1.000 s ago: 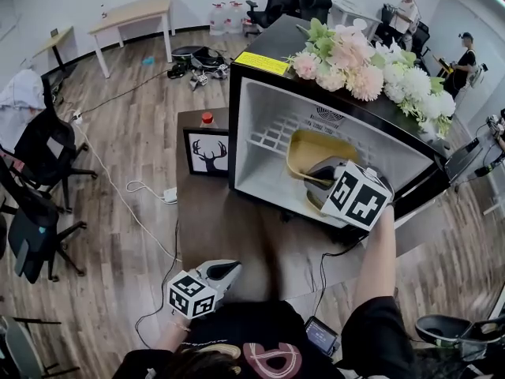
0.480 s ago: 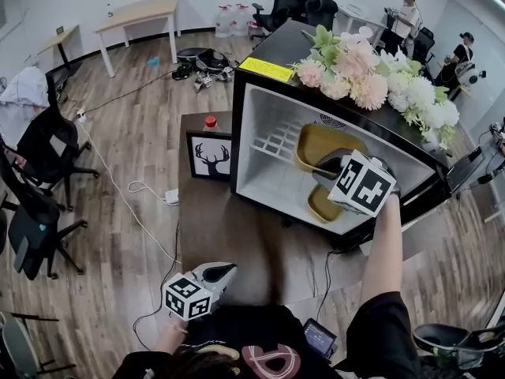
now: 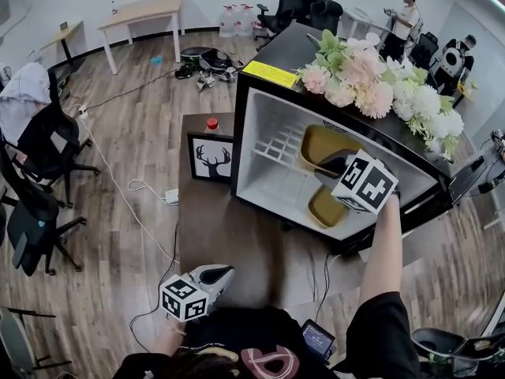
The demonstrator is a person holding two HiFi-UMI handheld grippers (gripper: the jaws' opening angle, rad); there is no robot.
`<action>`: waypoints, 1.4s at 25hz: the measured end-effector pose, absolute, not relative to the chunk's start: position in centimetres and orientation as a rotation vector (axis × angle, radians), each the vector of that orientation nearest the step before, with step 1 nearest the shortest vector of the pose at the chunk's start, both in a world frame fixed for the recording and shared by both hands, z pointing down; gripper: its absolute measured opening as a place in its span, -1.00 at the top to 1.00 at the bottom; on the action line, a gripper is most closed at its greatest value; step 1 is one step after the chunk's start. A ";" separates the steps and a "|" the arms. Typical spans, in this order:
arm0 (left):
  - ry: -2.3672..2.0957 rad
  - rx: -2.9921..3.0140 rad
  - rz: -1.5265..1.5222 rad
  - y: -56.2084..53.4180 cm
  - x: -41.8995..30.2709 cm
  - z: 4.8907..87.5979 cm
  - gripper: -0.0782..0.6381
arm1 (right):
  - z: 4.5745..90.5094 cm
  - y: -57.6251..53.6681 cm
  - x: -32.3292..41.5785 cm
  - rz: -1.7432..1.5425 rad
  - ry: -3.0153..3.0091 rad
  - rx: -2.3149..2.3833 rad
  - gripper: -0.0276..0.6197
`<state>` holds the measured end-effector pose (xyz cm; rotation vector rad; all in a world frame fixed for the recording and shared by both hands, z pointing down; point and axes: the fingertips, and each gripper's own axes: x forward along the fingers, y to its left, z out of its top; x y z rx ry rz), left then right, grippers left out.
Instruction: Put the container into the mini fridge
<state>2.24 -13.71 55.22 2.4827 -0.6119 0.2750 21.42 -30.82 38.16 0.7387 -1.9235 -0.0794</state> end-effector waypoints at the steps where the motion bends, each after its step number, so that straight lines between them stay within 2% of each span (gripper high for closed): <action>1: -0.612 2.484 0.275 -13.7 2.2 55.2 0.76 | 38.1 -30.9 21.4 -0.071 -1.937 0.737 0.86; 15: -0.644 2.457 0.234 -14.4 1.9 55.1 0.76 | 37.9 -32.7 22.5 -0.054 -1.943 0.806 0.80; 17: -0.654 2.458 0.219 -14.5 1.8 55.0 0.76 | 37.8 -33.0 22.8 -0.051 -1.945 0.825 0.69; 21: -0.668 2.452 0.204 -14.6 1.6 54.9 0.76 | 37.8 -33.1 22.7 -0.049 -1.972 0.852 0.32; 25: -0.671 2.463 0.205 -14.6 1.7 54.7 0.76 | 36.4 -33.3 22.7 -0.099 -2.014 0.940 0.11; 28: -0.678 2.465 0.212 -14.6 1.6 54.7 0.76 | 35.4 -33.0 22.4 -0.130 -2.058 0.992 0.03; 35: -0.656 2.472 0.226 -14.6 2.6 54.8 0.76 | 33.3 -31.4 22.7 -0.245 -2.092 1.129 0.01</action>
